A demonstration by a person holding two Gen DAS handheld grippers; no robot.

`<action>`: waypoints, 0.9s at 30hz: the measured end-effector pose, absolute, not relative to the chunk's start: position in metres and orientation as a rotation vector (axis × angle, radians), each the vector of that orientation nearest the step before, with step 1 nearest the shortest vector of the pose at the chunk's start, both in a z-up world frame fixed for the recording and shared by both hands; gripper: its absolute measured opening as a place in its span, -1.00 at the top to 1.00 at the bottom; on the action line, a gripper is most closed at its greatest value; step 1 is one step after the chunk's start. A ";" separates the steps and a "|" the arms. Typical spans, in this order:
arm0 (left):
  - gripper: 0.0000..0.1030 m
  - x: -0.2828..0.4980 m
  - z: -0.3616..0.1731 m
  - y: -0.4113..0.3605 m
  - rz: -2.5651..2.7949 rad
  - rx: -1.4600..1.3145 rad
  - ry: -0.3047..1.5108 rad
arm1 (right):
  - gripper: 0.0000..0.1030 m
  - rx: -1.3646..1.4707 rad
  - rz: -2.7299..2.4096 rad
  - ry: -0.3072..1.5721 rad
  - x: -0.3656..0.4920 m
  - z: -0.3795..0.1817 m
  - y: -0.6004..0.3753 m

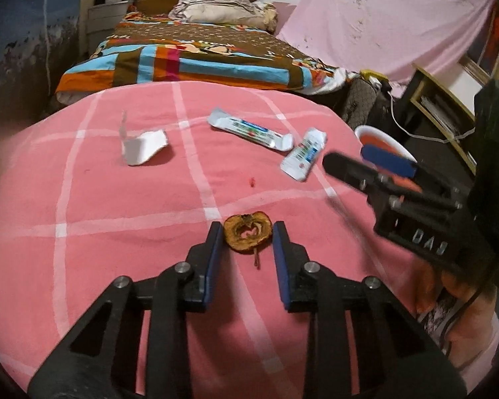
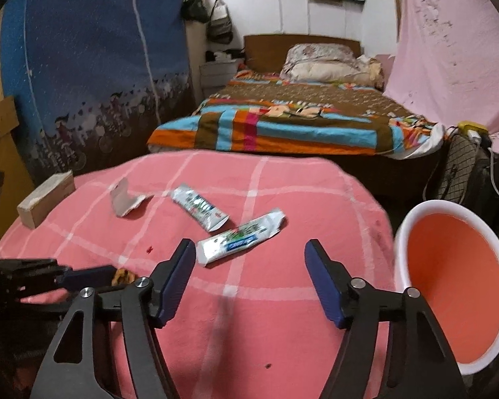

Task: Collect trash
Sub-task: 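Lower the left gripper toward the brown dried peel while the right approaches the toothpaste tubes, then close the left gripper on the dried peel while the right grasps a toothpaste tube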

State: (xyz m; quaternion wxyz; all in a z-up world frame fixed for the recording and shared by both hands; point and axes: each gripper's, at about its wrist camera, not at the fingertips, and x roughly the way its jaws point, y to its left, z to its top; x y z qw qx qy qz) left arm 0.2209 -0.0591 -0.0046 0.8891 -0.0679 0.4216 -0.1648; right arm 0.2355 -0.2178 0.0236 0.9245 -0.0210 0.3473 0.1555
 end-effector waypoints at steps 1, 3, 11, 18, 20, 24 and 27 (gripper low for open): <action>0.81 0.223 -0.004 -0.058 -0.332 -0.148 0.873 | -0.25 -0.044 0.341 0.738 0.239 0.021 -0.216; 0.81 0.226 -0.004 -0.050 -0.289 -0.174 0.866 | -0.25 -0.041 0.381 0.781 0.245 0.016 -0.212; 0.81 0.226 -0.011 -0.025 -0.222 -0.300 0.842 | -0.25 0.019 0.385 0.856 0.267 0.010 -0.209; 0.81 0.226 -0.013 -0.024 -0.227 -0.314 0.843 | -0.25 -0.112 0.337 0.874 0.279 0.009 -0.189; 0.81 0.226 -0.014 -0.023 -0.228 -0.319 0.842 | -0.17 -0.140 0.339 0.873 0.276 0.008 -0.189; 0.81 0.225 -0.014 -0.024 -0.225 -0.313 0.842 | 0.26 -0.161 0.336 0.873 0.274 0.007 -0.197; 0.81 0.225 -0.014 -0.025 -0.222 -0.306 0.844 | 0.42 -0.165 0.343 0.871 0.271 0.007 -0.203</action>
